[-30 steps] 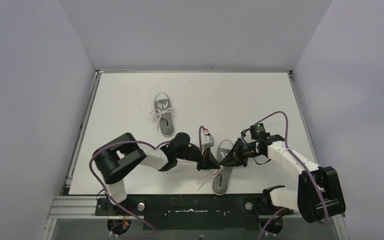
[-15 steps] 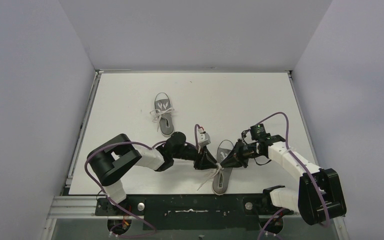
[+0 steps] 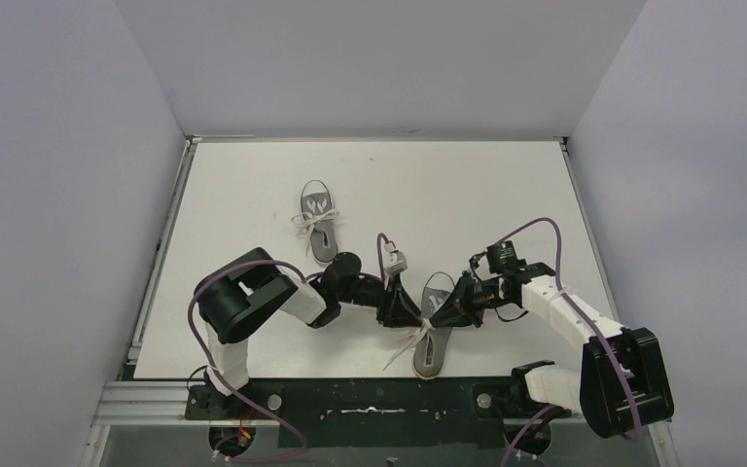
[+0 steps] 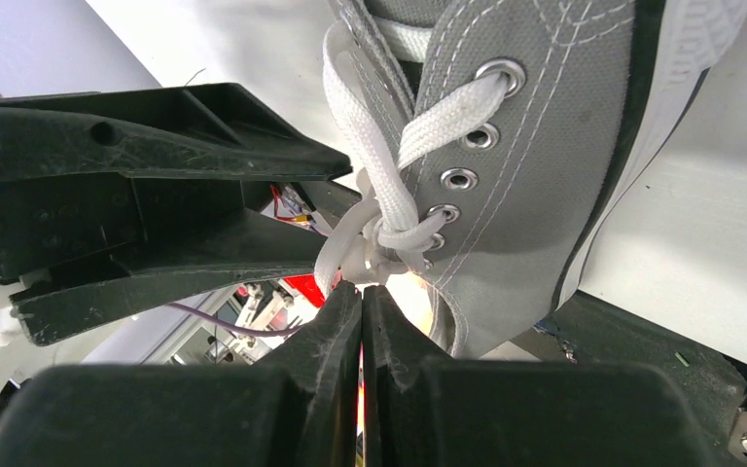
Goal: Tie the shoes
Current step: Cross the shoelace with the shoelace, then tie the shoelace on the shoe.
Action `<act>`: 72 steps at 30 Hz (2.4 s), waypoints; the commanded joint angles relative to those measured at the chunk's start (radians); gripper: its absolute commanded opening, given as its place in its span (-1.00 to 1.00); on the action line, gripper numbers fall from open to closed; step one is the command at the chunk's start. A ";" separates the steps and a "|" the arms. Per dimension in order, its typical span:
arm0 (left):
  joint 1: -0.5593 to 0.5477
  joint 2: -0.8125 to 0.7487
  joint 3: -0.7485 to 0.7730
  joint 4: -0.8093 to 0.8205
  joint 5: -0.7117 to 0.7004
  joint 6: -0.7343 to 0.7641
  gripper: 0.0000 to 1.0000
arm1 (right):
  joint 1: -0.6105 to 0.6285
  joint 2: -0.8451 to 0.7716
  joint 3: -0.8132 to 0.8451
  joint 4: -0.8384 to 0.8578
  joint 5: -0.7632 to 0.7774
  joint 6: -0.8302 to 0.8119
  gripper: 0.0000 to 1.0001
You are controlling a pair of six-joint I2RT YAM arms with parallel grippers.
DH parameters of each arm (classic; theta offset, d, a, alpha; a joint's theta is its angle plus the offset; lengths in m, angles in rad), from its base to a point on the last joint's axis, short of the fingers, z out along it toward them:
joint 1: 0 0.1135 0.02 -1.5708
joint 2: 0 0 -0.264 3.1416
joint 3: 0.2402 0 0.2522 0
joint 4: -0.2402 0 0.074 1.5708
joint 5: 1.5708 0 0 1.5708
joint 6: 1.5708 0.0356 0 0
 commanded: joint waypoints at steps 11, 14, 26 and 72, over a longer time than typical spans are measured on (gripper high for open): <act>0.005 0.107 0.072 0.314 0.094 -0.170 -0.76 | -0.007 0.027 0.070 -0.001 -0.029 -0.049 -1.00; 0.003 0.095 0.075 0.273 0.082 -0.134 -0.98 | -0.005 0.044 0.101 -0.046 -0.024 -0.117 -1.00; 0.005 0.027 0.036 0.218 0.012 -0.012 -1.00 | 0.032 0.182 0.518 -0.394 0.194 -0.830 -0.21; -0.031 0.079 0.066 0.352 -0.009 -0.004 -1.00 | 0.094 -0.049 0.110 -0.012 -0.181 -1.814 -0.46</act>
